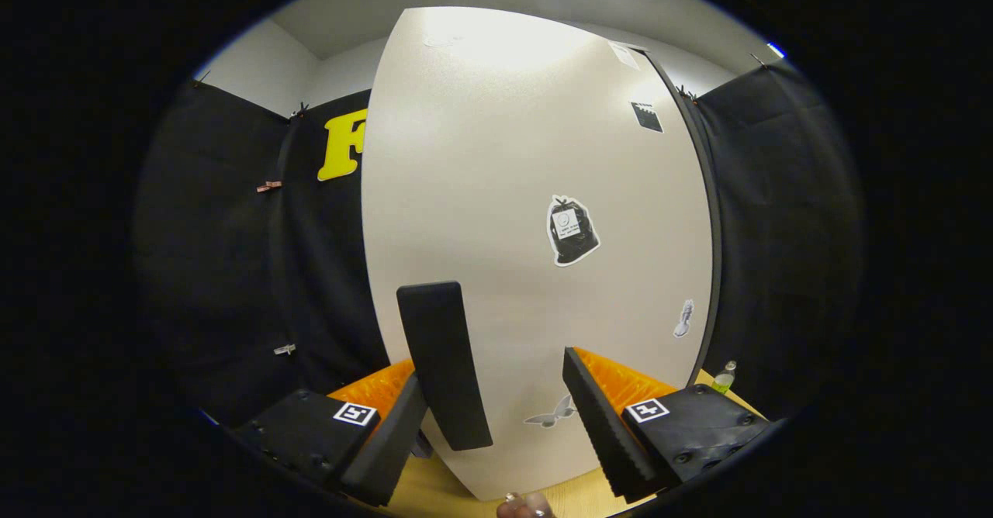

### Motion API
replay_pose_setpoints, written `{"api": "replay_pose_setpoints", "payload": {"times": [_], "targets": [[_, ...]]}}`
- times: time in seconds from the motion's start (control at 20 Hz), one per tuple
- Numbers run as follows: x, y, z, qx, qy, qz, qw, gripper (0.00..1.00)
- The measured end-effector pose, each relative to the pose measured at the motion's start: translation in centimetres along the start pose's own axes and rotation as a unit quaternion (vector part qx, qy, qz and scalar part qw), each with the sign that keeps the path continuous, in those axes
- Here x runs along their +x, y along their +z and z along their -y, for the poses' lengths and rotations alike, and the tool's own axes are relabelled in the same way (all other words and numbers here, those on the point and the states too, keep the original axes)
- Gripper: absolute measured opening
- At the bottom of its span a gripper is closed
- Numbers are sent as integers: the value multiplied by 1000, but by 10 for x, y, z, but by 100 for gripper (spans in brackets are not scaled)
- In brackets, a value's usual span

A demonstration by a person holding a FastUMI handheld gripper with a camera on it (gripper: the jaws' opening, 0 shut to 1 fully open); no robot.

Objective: Open the shoe cabinet door, grab the shoes and put them into the shoe cabinet, then close the shoe cabinet door.

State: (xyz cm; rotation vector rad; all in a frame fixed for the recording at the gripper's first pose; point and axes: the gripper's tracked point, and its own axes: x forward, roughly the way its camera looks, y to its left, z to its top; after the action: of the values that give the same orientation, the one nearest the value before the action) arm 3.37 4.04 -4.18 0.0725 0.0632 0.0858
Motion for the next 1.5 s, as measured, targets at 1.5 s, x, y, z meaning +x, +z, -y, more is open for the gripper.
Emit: {"api": "replay_pose_setpoints", "payload": {"times": [1.5], "targets": [[-74,22,-18,-30,16,11,999,98]]}}
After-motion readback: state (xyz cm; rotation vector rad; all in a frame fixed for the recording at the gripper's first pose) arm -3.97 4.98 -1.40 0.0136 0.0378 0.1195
